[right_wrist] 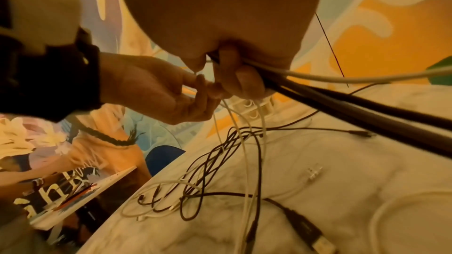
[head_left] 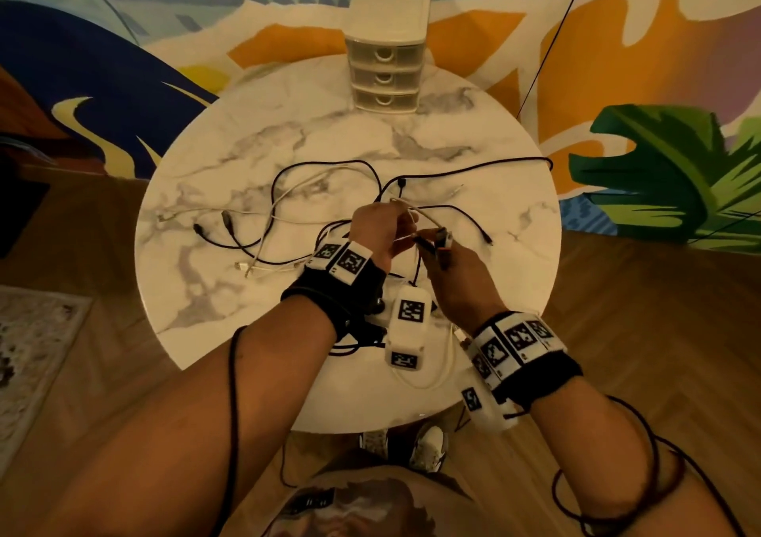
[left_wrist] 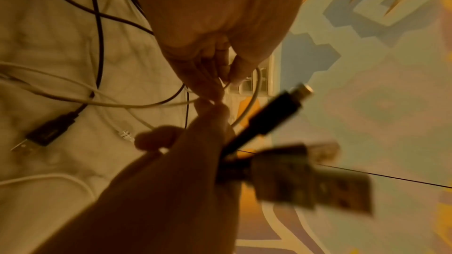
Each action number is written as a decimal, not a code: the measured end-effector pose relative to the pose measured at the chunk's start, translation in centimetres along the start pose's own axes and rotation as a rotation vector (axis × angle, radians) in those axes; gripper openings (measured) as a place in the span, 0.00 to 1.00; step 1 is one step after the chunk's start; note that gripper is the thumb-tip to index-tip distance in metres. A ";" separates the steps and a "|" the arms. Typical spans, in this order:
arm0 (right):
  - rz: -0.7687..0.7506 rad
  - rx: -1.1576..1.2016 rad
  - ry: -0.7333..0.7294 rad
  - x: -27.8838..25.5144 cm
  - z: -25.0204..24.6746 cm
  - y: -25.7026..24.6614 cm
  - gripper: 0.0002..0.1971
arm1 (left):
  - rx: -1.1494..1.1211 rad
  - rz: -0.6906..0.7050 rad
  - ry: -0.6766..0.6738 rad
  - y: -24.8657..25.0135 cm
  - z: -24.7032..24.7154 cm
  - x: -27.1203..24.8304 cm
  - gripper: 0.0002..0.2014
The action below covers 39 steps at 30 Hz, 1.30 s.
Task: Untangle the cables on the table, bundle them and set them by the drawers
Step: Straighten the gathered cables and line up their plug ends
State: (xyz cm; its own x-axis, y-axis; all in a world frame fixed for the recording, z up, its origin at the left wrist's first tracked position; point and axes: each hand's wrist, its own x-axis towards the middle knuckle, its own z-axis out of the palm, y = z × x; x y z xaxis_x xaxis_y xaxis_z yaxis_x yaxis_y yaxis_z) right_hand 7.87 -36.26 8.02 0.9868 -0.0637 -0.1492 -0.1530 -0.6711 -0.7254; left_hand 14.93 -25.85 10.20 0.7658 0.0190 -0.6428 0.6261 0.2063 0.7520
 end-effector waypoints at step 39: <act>0.216 0.341 0.031 -2.7 -3.3 5.0 0.22 | 0.809 0.056 0.215 3.3 -9.3 6.9 0.12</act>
State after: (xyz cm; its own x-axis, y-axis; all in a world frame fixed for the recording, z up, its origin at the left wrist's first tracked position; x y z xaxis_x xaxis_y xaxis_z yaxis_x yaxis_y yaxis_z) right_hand 4.62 -41.87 6.98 0.9305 -0.2017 -0.3058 -0.3606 -0.3566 -0.8619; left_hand 20.95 -15.92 6.85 0.8054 0.2116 -0.5536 0.5631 -0.5646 0.6035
